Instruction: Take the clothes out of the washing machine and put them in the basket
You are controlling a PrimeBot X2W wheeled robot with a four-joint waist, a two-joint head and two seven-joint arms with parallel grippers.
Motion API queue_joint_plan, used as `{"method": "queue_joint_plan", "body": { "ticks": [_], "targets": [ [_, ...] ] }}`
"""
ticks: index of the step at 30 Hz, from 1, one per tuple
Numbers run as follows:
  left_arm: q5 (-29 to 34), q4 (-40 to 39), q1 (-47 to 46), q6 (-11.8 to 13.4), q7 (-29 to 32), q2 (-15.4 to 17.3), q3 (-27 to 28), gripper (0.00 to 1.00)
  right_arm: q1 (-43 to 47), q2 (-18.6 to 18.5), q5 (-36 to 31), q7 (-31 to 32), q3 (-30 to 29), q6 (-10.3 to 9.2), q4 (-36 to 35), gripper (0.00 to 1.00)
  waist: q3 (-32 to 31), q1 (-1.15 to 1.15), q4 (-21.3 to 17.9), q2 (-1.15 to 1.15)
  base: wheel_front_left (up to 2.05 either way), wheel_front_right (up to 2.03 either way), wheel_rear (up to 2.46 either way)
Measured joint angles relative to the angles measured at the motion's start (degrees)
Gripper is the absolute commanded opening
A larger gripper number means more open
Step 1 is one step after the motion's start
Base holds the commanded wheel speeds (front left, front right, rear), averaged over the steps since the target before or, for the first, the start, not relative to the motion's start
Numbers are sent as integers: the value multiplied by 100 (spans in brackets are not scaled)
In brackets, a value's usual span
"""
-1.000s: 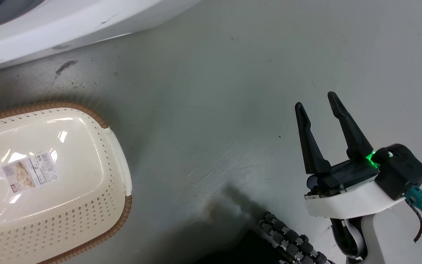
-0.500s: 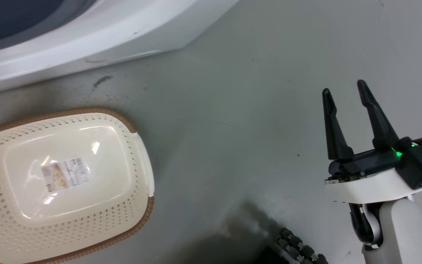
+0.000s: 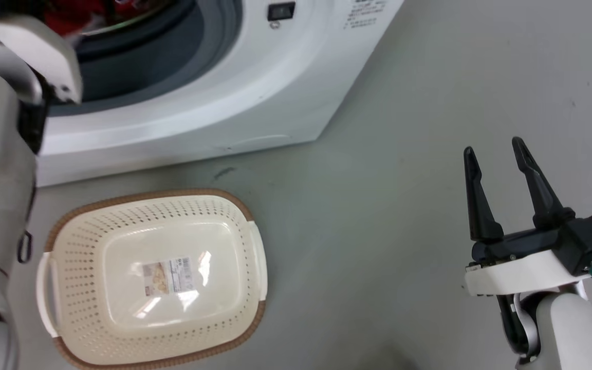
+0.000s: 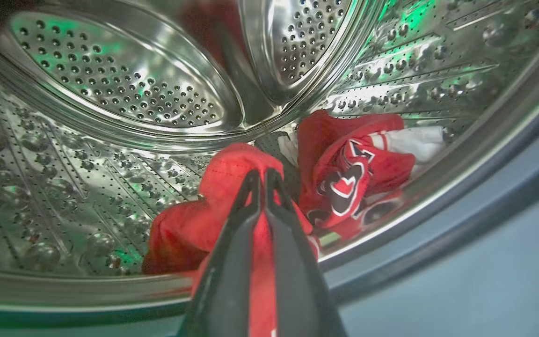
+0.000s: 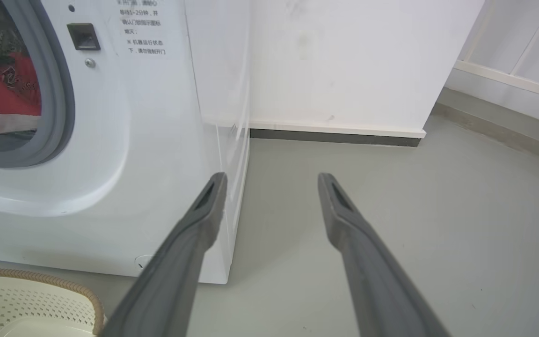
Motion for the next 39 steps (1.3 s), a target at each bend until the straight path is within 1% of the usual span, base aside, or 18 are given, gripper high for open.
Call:
{"method": "queue_joint_plan", "body": {
  "ticks": [3, 6, 10, 12, 15, 18, 19, 21, 25, 28, 30, 34, 39],
  "targets": [
    [26, -247, 384, 113, -85, -137, 29, 0, 97, -1, -62, 0, -43, 0, 57, 100, -289, 0, 130, 0, 0, 0, 0],
    [155, -980, 779, 308, -86, -194, 219, 0, 166, 0, -147, 0, -51, 0, 100, 100, -559, -1, 270, 0, 0, 0, 0],
    [365, -2031, 1599, 543, -92, -241, 575, 0, 276, 0, -190, 0, -89, 0, 170, 100, -909, 0, 443, 0, 0, 0, 0],
    [516, -2527, 1964, 619, -92, -261, 743, 0, 354, -1, -215, 0, -99, 0, 209, 100, -1086, 0, 526, 0, 0, 0, 0],
    [737, -3215, 2430, 661, -93, -305, 1005, 0, 453, 0, -268, 0, -96, 0, 272, 100, -1339, 0, 643, 0, 0, 0, 0],
    [875, -3866, 2920, 656, -100, -414, 1316, 0, 533, 0, -309, 0, -125, 0, 318, 100, -1577, 0, 751, 0, 0, 0, 0],
    [992, -4312, 3243, 637, -101, -431, 1522, 0, 610, -1, -320, 0, -140, 0, 358, 100, -1737, 0, 815, 0, 0, 0, 0],
    [1087, -4776, 3573, 609, -101, -455, 1718, 0, 683, 0, -331, 0, -187, 0, 383, 100, -1888, 0, 879, 0, 0, 0, 0],
    [1299, -5632, 4190, 545, -101, -599, 1981, 0, 799, -1, -360, 0, -259, 0, 414, 100, -2144, 0, 1012, 0, 0, 0, 0],
    [1371, -6081, 4602, 497, -101, -676, 2118, 0, 892, -3, -388, 0, -336, 0, 432, 100, -2277, -1, 1123, 0, 0, 0, 0],
    [1372, -6261, 4875, 456, -101, -753, 2181, 0, 913, -1, -401, 0, -376, 0, 430, 100, -2325, -1, 1197, 0, 0, 0, 0],
    [1390, -6406, 5395, 346, -101, -806, 2168, 0, 926, -1, -408, 0, -422, 0, 406, 100, -2333, 0, 1326, 0, 0, 0, 0],
    [1388, -6176, 5908, 255, -101, -951, 2056, 0, 926, -1, -454, 0, -467, 0, 390, 100, -2173, 0, 1418, 0, 0, 0, 0]
  ]
}}
